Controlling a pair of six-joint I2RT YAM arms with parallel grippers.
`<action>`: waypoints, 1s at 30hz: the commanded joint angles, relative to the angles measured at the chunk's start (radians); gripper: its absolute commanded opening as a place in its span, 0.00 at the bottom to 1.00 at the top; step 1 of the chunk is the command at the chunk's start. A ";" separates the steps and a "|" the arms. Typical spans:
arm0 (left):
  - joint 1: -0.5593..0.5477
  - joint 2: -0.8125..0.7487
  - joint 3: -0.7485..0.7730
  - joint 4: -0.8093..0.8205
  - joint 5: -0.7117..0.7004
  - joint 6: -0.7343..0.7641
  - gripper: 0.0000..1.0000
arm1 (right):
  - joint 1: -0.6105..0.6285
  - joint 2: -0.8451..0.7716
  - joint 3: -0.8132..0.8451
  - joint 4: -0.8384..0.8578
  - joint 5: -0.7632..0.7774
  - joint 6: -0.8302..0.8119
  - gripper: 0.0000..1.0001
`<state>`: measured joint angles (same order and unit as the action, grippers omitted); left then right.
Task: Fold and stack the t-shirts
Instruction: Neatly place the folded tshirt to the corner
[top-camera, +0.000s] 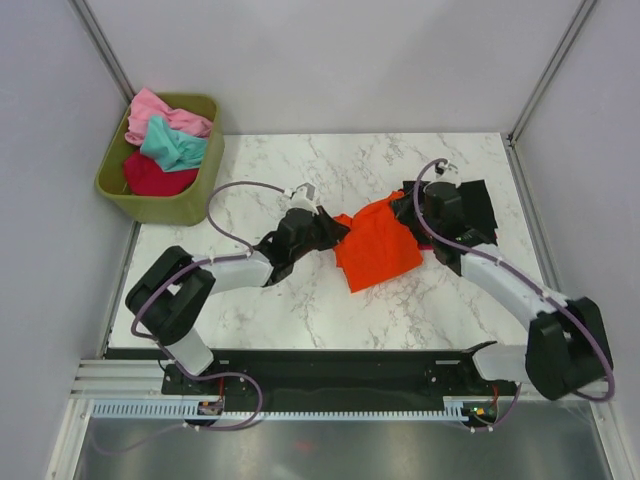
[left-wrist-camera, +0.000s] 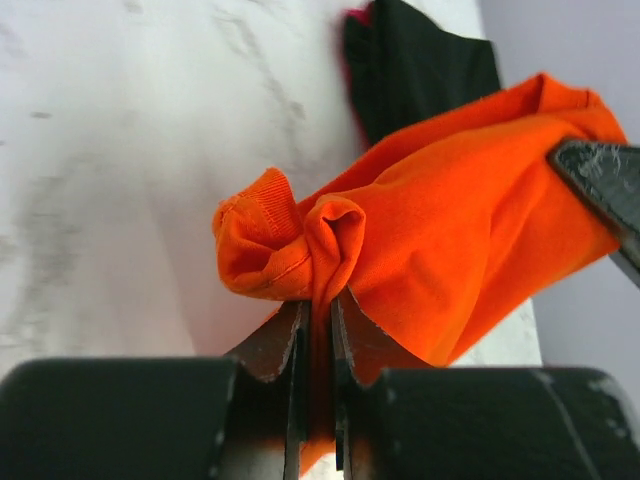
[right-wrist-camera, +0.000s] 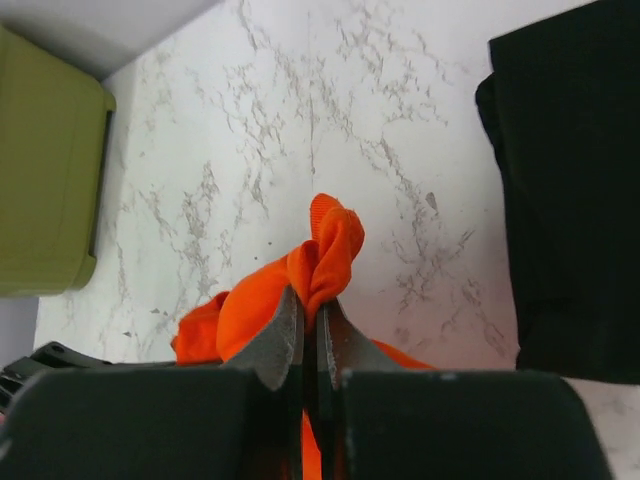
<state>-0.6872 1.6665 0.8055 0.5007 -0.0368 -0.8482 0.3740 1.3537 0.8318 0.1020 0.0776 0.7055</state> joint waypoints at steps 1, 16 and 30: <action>-0.104 -0.063 0.004 0.107 -0.076 -0.014 0.02 | -0.014 -0.174 -0.023 -0.099 0.122 -0.012 0.00; -0.336 0.114 0.288 0.219 -0.199 0.080 0.02 | -0.320 -0.301 0.038 -0.294 0.180 -0.090 0.00; -0.376 0.398 0.673 0.211 -0.222 0.173 0.02 | -0.520 -0.246 0.142 -0.297 0.241 -0.081 0.00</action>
<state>-1.0557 2.0403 1.3949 0.6601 -0.2348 -0.7292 -0.1329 1.1080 0.9062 -0.2478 0.2348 0.6312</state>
